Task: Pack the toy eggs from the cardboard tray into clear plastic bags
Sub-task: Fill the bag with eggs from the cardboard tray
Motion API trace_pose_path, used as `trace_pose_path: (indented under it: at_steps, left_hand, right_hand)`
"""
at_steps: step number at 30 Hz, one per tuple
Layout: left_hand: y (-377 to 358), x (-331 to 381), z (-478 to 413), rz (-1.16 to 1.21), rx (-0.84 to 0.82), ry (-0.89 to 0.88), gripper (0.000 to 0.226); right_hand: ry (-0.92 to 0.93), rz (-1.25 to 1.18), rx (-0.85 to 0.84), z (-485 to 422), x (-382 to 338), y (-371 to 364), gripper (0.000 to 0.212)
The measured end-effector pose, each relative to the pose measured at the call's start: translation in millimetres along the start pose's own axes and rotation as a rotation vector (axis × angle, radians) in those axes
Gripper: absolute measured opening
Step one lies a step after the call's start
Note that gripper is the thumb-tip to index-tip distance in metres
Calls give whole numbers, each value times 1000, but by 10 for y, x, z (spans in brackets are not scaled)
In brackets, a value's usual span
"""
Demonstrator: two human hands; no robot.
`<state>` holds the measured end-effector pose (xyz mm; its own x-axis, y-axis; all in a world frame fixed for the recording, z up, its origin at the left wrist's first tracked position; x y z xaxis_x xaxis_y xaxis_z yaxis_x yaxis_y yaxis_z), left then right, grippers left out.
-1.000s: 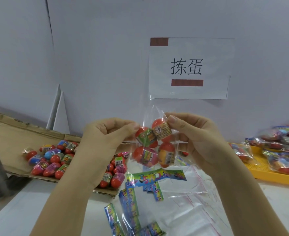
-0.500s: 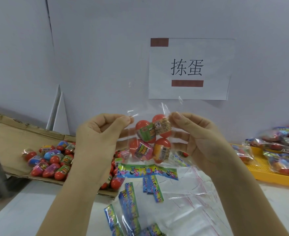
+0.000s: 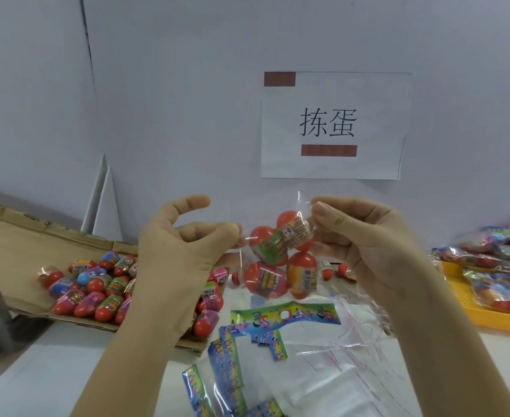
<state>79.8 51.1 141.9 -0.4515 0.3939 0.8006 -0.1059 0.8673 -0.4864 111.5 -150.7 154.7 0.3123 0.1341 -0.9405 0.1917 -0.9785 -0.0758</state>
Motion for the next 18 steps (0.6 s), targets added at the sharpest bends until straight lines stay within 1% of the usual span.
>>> trace_pose_path:
  at_steps: [1,2,4,5,8,11,16,18]
  left_hand:
    - [-11,-7,0,-19,-21,27,47]
    - [-23,-12,-2,-47,-45,45,46]
    - [-53,-18,2,-87,-98,80,36]
    - [-68,-16,11,-86,-121,100,36]
    - [-75,-5,12,-53,-169,119,49]
    - [-73,55,8,-21,-184,132,52]
    - [-128,117,58,11,-308,153,46]
    - [-175,164,94,26,-336,124,38]
  right_hand:
    - [0,4,0,5,-13,15,15]
    - [0,14,-6,11,-25,25,14]
    - [6,41,-20,22,-46,38,15]
    - [12,54,-28,26,-54,41,16]
    - [60,72,-71,38,-81,24,19]
    - [122,35,-118,45,-97,-14,17]
    - [223,33,-150,65,-154,-9,16]
    - [276,31,-158,79,-191,3,16]
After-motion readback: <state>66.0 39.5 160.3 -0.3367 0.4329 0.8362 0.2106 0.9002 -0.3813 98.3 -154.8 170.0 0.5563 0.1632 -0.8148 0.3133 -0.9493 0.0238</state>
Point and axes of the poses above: each hand's wrist, its own z-axis away from the middle knuckle, its own y-axis out of the back of the hand, x = y × z, the point moved 5 cm from there along -z, towards the middle knuckle, and after that the axes turned 11 degrees about z, right-handed, at the moved point
